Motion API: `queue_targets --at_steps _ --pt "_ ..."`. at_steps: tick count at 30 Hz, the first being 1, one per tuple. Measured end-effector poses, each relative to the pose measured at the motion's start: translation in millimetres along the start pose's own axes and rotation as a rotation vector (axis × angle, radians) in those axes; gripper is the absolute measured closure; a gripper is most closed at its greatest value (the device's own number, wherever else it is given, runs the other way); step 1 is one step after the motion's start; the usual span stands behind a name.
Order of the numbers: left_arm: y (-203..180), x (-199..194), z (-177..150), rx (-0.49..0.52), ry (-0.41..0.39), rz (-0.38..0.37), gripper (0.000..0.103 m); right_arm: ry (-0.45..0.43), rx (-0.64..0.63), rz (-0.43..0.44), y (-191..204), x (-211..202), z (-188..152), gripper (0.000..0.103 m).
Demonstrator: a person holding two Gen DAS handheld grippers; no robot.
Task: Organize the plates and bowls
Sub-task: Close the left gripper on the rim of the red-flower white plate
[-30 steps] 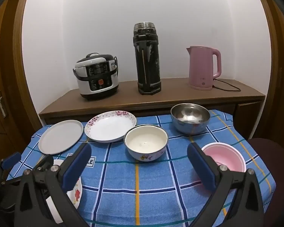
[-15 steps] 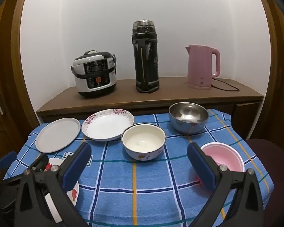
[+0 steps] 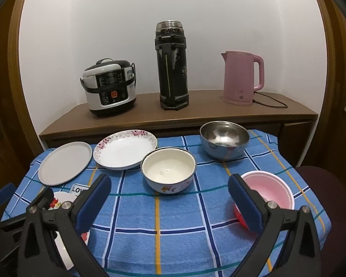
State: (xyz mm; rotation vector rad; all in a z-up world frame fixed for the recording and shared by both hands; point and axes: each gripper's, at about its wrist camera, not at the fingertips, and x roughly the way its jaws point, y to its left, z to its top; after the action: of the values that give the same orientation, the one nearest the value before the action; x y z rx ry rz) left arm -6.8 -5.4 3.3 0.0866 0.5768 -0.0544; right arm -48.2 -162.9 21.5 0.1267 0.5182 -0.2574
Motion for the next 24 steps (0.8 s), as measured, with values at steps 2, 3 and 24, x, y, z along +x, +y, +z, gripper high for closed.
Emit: queue_targets --at_steps 2,3,24 --pt "1 -1 0 -0.002 -0.002 0.000 0.015 -0.009 0.004 0.000 -1 -2 0 0.000" --pt "2 -1 0 -0.003 -0.003 0.001 0.015 -0.014 0.003 0.001 0 -3 0 0.000" --pt "19 11 -4 -0.018 0.033 0.047 0.015 -0.014 -0.024 0.044 13 -3 -5 0.000"
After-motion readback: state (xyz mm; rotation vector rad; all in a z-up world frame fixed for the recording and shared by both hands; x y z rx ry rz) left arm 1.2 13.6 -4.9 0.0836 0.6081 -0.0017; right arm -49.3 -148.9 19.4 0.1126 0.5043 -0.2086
